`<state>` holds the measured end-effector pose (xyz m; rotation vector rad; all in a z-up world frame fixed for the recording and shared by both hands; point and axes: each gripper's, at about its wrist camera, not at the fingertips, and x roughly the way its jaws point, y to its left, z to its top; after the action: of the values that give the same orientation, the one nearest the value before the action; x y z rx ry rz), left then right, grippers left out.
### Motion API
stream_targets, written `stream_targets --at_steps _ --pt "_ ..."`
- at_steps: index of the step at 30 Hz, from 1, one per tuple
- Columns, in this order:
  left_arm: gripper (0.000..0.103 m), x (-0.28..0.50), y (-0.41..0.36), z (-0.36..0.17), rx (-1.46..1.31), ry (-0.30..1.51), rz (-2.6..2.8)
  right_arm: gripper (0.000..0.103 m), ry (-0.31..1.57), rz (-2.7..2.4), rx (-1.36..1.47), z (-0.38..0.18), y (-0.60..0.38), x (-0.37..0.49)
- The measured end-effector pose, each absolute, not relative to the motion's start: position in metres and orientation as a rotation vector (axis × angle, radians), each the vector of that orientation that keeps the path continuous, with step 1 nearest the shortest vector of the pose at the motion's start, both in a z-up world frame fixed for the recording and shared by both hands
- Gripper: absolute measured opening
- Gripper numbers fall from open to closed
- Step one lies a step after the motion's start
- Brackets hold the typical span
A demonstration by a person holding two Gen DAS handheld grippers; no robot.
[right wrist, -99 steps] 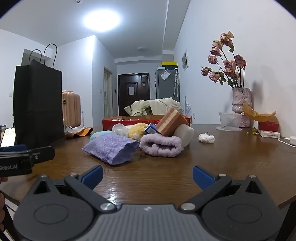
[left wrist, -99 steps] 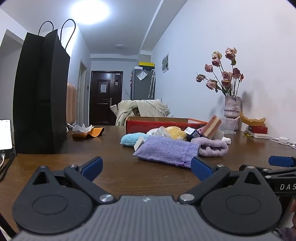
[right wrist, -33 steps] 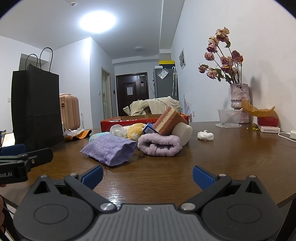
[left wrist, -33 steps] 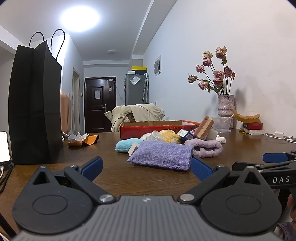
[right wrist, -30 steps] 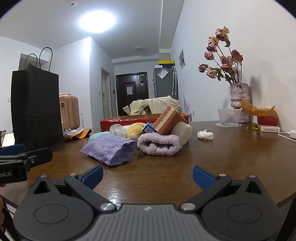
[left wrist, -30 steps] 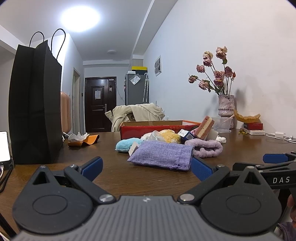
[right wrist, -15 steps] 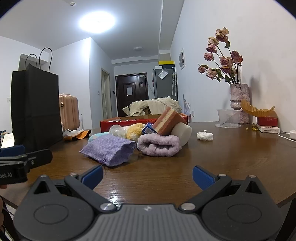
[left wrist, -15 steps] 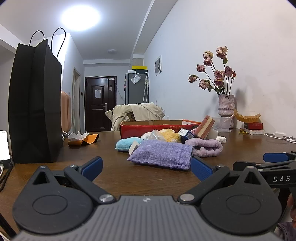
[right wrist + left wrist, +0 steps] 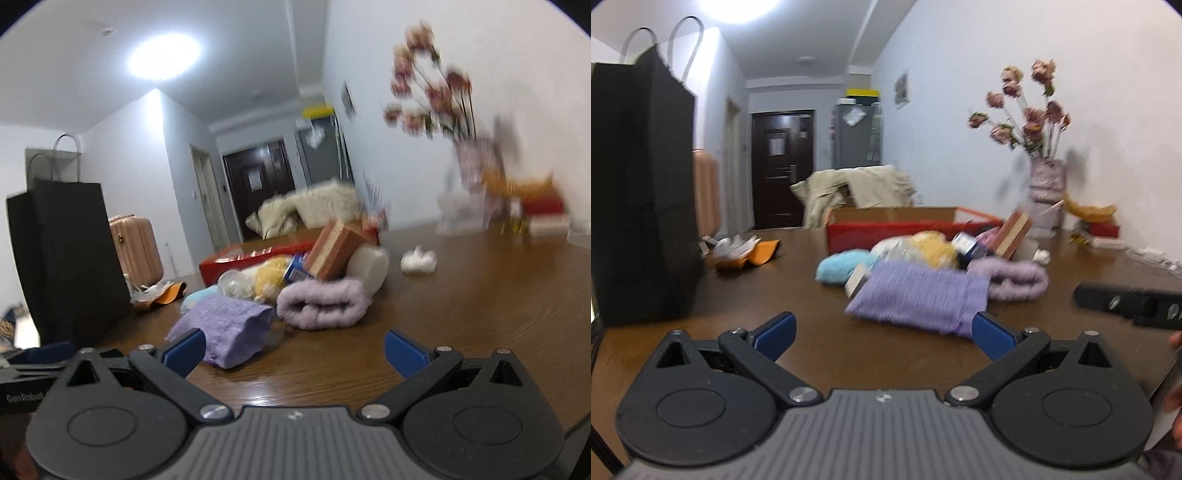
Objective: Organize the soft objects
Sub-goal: 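Close both grippers together on the purple linen pouch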
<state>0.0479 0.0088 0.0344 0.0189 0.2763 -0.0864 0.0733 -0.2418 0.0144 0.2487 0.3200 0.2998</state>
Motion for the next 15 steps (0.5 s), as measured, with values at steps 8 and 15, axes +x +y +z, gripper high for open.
stream_targets --at_steps 8,15 --pt "0.103 0.154 0.039 0.064 -0.068 0.442 -0.217 0.089 0.537 0.363 0.27 0.031 -0.203 0.153" --pt "0.071 0.226 0.062 0.033 -0.224 0.648 -0.331 0.072 0.634 0.37 0.278 0.014 -0.175 0.205"
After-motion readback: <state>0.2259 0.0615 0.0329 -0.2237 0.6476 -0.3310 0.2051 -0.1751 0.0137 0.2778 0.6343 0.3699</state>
